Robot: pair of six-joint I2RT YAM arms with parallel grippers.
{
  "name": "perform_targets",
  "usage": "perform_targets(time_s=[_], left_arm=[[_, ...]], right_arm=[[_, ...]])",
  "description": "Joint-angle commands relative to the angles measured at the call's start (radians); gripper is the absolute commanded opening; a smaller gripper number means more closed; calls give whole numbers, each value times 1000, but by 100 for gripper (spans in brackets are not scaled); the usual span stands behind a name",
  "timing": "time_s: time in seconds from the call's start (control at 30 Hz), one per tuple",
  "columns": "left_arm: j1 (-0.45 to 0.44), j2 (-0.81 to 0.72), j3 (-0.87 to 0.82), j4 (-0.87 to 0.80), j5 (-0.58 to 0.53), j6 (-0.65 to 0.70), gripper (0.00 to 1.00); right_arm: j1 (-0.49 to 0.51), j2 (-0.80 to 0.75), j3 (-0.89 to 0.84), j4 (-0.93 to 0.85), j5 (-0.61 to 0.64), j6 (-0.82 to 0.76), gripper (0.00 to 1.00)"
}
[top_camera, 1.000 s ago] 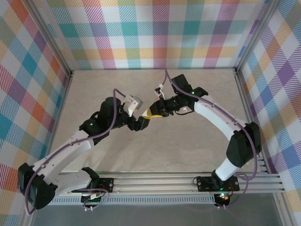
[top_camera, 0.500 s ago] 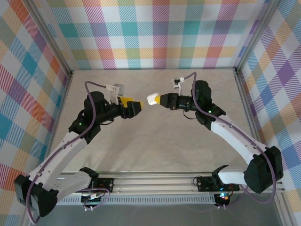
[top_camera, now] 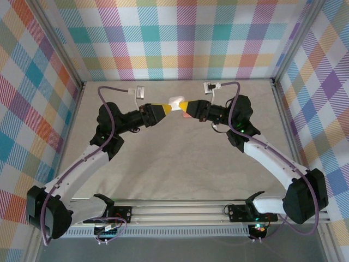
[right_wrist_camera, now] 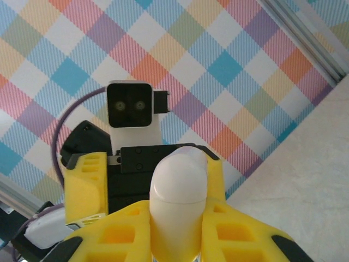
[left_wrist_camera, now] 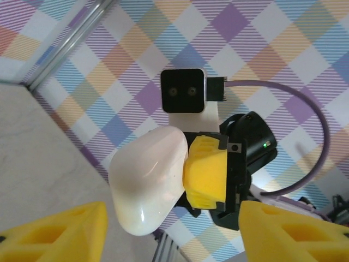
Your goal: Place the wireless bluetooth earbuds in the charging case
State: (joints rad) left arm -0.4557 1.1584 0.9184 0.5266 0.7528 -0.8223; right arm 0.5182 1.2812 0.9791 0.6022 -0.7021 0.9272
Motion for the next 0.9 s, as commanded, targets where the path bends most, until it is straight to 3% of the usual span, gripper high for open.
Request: perform_targets(time_s=[0.0,0.27,0.5,0.87], left_arm=[[5,19,-15,191,49,-93,60],[-18,41,-8,222,51,-90,52],[-44,67,9,222,50,-83,52],[-51,50,11,211,44,-64,25]], right_arm=[[5,9,13,137,-48,55,0],[6,7,11,148,-53,67,0],[8,10,9,152,-59,65,0],[8,12,23,131,-69,56,0]])
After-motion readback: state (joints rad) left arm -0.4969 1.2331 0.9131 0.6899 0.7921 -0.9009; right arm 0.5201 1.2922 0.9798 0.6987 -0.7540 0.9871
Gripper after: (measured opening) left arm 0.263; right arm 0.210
